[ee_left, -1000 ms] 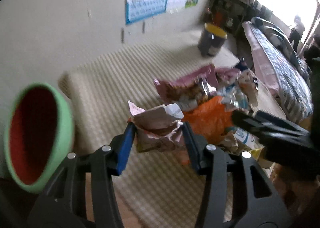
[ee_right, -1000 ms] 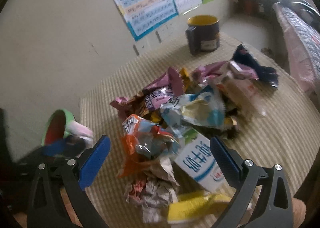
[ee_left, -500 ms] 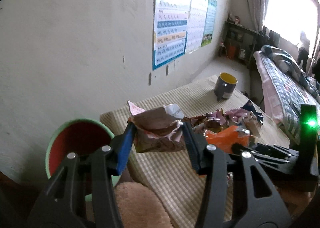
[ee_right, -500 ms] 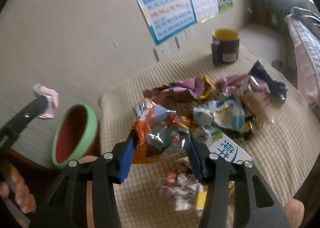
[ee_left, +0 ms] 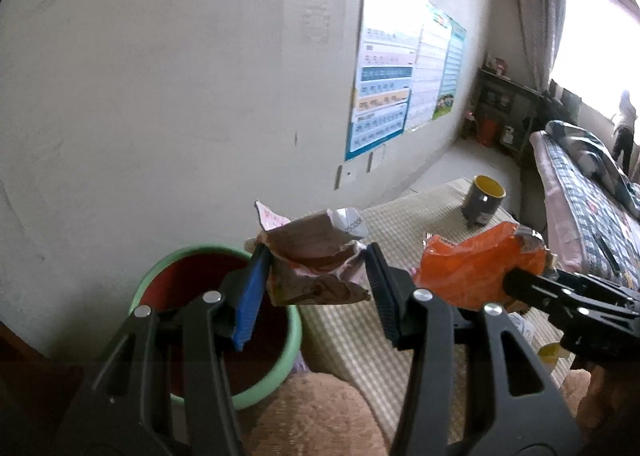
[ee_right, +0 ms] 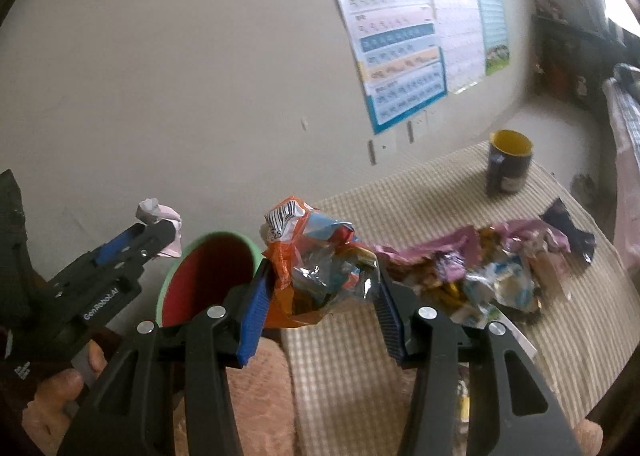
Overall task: Collect trash
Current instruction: 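Carry the wrapper over the green bin and open the left gripper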
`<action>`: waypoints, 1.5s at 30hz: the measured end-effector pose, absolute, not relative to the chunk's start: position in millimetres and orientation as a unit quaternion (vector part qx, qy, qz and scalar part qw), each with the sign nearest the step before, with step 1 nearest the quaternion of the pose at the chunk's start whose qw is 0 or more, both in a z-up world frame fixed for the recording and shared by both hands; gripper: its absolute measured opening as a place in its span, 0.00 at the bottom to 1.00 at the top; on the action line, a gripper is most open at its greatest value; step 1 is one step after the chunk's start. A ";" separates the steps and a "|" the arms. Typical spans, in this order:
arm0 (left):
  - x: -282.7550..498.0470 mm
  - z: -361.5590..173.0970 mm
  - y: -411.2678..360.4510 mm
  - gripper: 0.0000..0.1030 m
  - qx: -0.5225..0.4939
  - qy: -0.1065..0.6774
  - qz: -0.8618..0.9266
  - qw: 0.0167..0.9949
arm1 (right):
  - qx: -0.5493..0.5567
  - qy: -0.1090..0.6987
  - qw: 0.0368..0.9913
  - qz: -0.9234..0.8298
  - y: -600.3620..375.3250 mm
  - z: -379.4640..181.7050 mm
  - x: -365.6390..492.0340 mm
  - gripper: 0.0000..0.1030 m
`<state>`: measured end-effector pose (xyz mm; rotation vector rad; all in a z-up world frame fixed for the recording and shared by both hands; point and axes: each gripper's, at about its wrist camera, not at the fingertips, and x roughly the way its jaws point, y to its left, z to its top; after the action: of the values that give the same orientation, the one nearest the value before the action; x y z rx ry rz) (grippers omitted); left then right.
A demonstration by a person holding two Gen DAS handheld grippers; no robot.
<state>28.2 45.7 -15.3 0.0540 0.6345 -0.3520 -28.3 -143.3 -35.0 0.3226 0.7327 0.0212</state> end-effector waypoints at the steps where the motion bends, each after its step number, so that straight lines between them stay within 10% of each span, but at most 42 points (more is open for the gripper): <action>1: 29.1 -16.2 48.8 0.46 0.024 0.311 -0.170 0.935 | 0.154 0.358 0.921 0.013 -139.1 -36.1 -26.1 0.46; 20: 98.9 -115.4 151.2 0.46 -0.039 0.441 -0.038 0.896 | 0.081 0.426 0.897 0.086 -35.3 -80.2 61.7 0.48; 25: 105.2 -127.9 154.5 0.53 -0.051 0.455 -0.033 0.888 | 0.098 0.433 0.889 0.113 -21.5 -85.5 81.4 0.61; 45: 85.8 -111.5 120.8 0.66 -0.012 0.437 -0.069 0.897 | 0.130 0.425 0.895 0.039 -102.1 -80.5 25.8 0.67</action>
<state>85.8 120.8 -111.5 -0.0256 0.9045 -0.1438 25.8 -102.1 -80.5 0.2701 0.8803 0.0799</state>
